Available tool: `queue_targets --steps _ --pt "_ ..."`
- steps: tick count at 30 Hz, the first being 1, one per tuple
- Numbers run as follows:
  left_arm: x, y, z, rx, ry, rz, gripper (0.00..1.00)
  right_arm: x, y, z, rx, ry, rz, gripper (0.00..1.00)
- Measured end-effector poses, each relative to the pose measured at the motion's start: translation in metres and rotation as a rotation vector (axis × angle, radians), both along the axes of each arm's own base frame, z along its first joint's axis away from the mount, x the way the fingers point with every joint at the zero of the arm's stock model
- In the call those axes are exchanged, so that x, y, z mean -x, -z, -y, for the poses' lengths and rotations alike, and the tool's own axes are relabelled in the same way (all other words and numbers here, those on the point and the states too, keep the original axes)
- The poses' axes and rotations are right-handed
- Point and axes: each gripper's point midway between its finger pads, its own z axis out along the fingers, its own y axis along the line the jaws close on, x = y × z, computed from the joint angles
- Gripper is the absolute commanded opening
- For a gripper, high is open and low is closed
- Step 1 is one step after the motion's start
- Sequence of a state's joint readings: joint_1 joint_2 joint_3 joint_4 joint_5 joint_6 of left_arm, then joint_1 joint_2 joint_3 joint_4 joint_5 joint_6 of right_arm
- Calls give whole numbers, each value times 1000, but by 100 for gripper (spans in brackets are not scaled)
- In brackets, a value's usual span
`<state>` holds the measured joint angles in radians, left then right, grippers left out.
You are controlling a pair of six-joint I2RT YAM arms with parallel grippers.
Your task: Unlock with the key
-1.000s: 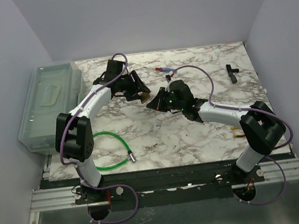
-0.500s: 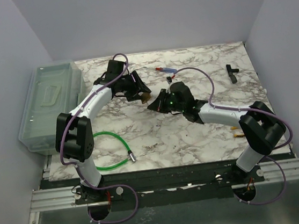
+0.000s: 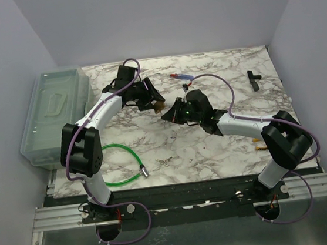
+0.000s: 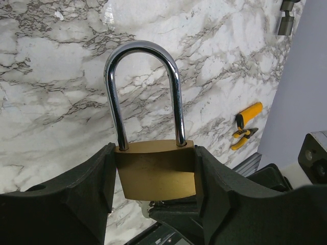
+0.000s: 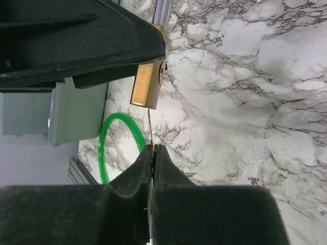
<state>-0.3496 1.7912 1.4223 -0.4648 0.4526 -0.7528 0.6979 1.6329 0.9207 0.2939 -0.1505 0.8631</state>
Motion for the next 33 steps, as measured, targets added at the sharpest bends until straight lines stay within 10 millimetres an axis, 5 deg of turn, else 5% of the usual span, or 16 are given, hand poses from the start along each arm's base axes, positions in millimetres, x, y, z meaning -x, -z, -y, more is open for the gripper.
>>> queue_targets --steps 21,33 --pt "-3 3 -2 -20 -18 12 0 -10 -18 -5 -28 -13 32 0" --pt "-3 7 -4 -36 -28 9 0 10 0 -7 -31 -104 -10 0"
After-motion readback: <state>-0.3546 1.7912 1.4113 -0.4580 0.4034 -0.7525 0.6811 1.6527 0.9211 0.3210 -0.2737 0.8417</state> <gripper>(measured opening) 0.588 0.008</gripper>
